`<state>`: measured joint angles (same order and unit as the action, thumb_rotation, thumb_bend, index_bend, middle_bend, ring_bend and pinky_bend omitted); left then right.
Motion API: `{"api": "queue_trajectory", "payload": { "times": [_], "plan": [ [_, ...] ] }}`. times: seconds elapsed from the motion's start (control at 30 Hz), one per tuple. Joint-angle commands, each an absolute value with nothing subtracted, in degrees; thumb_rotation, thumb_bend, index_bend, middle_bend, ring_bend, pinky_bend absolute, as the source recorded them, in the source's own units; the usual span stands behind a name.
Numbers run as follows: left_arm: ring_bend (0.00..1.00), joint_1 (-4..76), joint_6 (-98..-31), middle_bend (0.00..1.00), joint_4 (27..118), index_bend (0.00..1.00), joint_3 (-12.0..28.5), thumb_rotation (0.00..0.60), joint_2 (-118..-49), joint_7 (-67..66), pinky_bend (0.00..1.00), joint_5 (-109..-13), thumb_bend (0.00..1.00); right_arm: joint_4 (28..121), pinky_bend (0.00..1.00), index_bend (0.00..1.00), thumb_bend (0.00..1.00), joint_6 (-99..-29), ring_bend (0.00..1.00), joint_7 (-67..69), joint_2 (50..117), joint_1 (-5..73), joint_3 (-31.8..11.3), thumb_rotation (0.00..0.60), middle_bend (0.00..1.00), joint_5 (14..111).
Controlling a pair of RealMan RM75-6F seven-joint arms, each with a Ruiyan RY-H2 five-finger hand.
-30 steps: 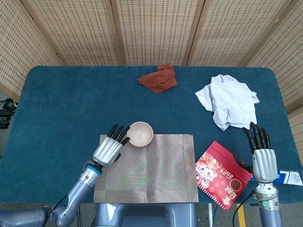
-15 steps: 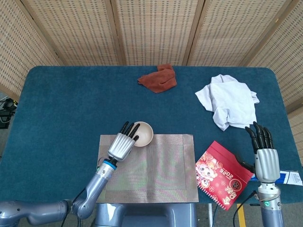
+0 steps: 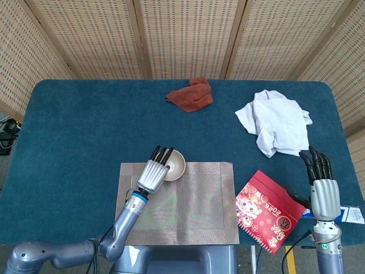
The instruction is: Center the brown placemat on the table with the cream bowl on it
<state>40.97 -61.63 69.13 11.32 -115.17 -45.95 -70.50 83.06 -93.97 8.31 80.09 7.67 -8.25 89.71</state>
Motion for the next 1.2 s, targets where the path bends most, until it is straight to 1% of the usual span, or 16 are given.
{"api": "queue_trajectory", "payload": {
  "times": [0.03, 0.23, 0.37, 0.67, 0.87, 0.9, 0.97, 1.0, 1.03, 1.13, 1.2],
  "plan": [
    [0.0, 40.6, -62.7, 0.0, 69.9, 0.64, 10.4, 0.6, -114.4, -45.0, 0.0, -71.6, 0.49, 83.0, 0.0, 0.15, 0.38, -94.0, 0.0, 8.1, 80.2, 7.7, -8.2, 0.6, 0.0, 89.9],
    [0.0, 39.1, -65.0, 0.0, 73.3, 0.65, 8.1, 0.6, -112.0, -43.4, 0.0, -74.2, 0.49, 83.2, 0.0, 0.15, 0.38, -94.1, 0.0, 7.7, 80.4, 7.7, -8.0, 0.6, 0.0, 90.3],
    [0.0, 38.0, -66.6, 0.0, 77.0, 0.65, 4.9, 0.6, -109.4, -42.3, 0.0, -77.7, 0.49, 83.4, 0.0, 0.15, 0.38, -94.4, 0.0, 7.4, 80.4, 7.7, -7.8, 0.6, 0.0, 90.6],
    [0.0, 37.9, -64.1, 0.0, 82.6, 0.64, 2.3, 0.6, -107.0, -42.2, 0.0, -78.9, 0.48, 83.6, 0.0, 0.15, 0.38, -94.4, 0.0, 6.9, 80.6, 7.6, -7.5, 0.6, 0.0, 91.0],
    [0.0, 37.5, -63.1, 0.0, 83.8, 0.62, 0.3, 0.6, -107.0, -42.5, 0.0, -79.8, 0.44, 83.9, 0.0, 0.15, 0.38, -94.8, 0.0, 7.0, 80.3, 7.4, -7.5, 0.6, 0.0, 91.2],
    [0.0, 37.4, -63.1, 0.0, 83.8, 0.61, 0.1, 0.6, -107.0, -42.8, 0.0, -79.9, 0.42, 83.9, 0.0, 0.15, 0.38, -94.8, 0.0, 6.9, 80.3, 7.4, -7.5, 0.6, 0.0, 91.1],
    [0.0, 37.1, -63.2, 0.0, 84.1, 0.56, -0.1, 0.6, -107.0, -43.2, 0.0, -79.7, 0.35, 83.9, 0.0, 0.15, 0.38, -94.9, 0.0, 6.8, 80.3, 7.4, -7.5, 0.6, 0.0, 91.2],
    [0.0, 37.0, -63.4, 0.0, 84.4, 0.5, -0.1, 0.6, -106.9, -43.4, 0.0, -79.7, 0.31, 83.9, 0.0, 0.15, 0.38, -94.9, 0.0, 6.8, 80.3, 7.3, -7.5, 0.6, 0.0, 91.3],
    [0.0, 36.9, -63.6, 0.0, 84.5, 0.42, -0.1, 0.6, -106.9, -43.6, 0.0, -79.7, 0.28, 84.0, 0.0, 0.15, 0.38, -95.0, 0.0, 6.8, 80.3, 7.3, -7.5, 0.6, 0.0, 91.3],
    [0.0, 36.4, -64.3, 0.0, 85.3, 0.19, 0.1, 0.6, -106.4, -43.6, 0.0, -79.8, 0.22, 83.9, 0.0, 0.15, 0.38, -95.0, 0.0, 6.7, 80.4, 7.4, -7.4, 0.6, 0.0, 91.4],
    [0.0, 36.0, -64.8, 0.0, 86.0, 0.11, 0.2, 0.6, -105.9, -43.5, 0.0, -79.9, 0.2, 83.9, 0.0, 0.15, 0.38, -95.0, 0.0, 6.7, 80.4, 7.3, -7.4, 0.6, 0.0, 91.5]
  ]
}}
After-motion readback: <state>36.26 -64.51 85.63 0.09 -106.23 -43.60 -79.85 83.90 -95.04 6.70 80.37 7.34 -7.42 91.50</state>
